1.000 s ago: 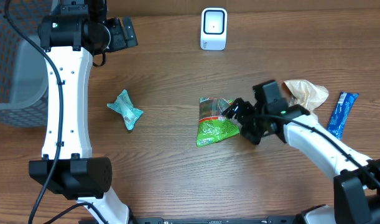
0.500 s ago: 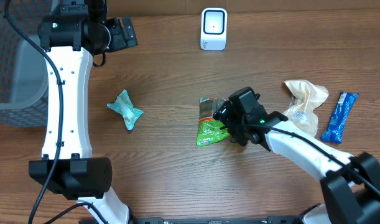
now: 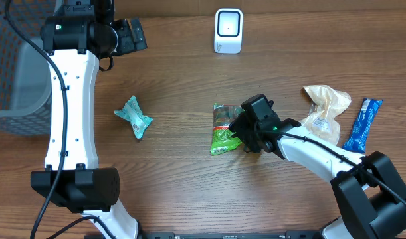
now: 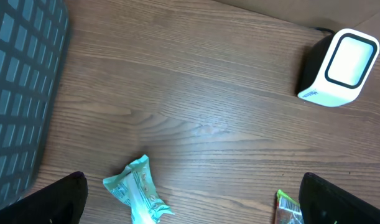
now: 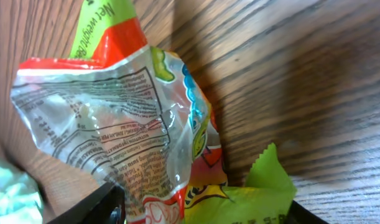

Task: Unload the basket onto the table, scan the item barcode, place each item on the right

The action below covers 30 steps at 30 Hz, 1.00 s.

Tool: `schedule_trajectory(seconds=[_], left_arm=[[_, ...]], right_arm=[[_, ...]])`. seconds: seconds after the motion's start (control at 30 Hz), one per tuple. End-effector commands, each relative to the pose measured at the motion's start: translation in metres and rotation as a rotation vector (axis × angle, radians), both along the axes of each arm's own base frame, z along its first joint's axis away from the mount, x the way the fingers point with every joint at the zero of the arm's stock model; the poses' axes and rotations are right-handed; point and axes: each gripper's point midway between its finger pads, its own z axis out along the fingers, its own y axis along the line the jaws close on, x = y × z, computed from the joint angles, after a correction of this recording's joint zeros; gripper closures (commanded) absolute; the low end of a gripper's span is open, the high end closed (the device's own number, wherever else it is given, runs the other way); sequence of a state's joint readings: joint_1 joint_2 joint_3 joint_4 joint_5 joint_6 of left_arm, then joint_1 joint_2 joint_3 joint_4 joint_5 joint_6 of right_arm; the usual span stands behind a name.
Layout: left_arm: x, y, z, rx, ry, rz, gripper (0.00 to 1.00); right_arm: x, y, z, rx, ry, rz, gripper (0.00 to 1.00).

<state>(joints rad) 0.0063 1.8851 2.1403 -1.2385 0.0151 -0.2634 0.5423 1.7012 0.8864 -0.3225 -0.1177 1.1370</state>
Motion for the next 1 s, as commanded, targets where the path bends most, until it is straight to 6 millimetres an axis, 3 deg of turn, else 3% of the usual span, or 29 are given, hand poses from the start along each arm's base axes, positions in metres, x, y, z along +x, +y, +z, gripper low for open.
schedule_trajectory(seconds=[0.0,0.13,0.27,0.43,0.67,0.8,0.87,0.97], left_arm=[[0.004,-0.004,0.003,-0.014,-0.012,0.001,0.0],[0.004,-0.004,0.003,-0.014,-0.012,0.001,0.0],[0.004,-0.004,0.003,-0.014,-0.012,0.001,0.0],[0.004,-0.004,0.003,-0.014,-0.012,0.001,0.0],[0.004,-0.004,0.003,-0.014,-0.012,0.001,0.0],[0.004,-0.004,0.003,-0.014,-0.012,0.001,0.0],[0.004,-0.004,0.003,-0.014,-0.012,0.001,0.0],[0.004,-0.004,0.003,-0.014,-0.012,0.001,0.0]], right_arm=[[0.01,0.007,0.011,0.004,-0.072,0.189,0.4],[0.018,0.009,0.031,0.035,-0.171,0.462,0.48],[0.021,-0.014,0.038,-0.009,-0.166,0.558,0.55],[0.014,-0.029,0.047,-0.02,-0.164,0.706,0.56],[-0.001,-0.032,0.047,-0.042,-0.21,0.919,0.55],[0.006,-0.035,0.047,-0.085,-0.246,0.944,0.47],[0.012,-0.035,0.048,-0.09,-0.252,0.91,0.35],[0.023,-0.036,0.05,-0.093,-0.265,0.842,0.27]])
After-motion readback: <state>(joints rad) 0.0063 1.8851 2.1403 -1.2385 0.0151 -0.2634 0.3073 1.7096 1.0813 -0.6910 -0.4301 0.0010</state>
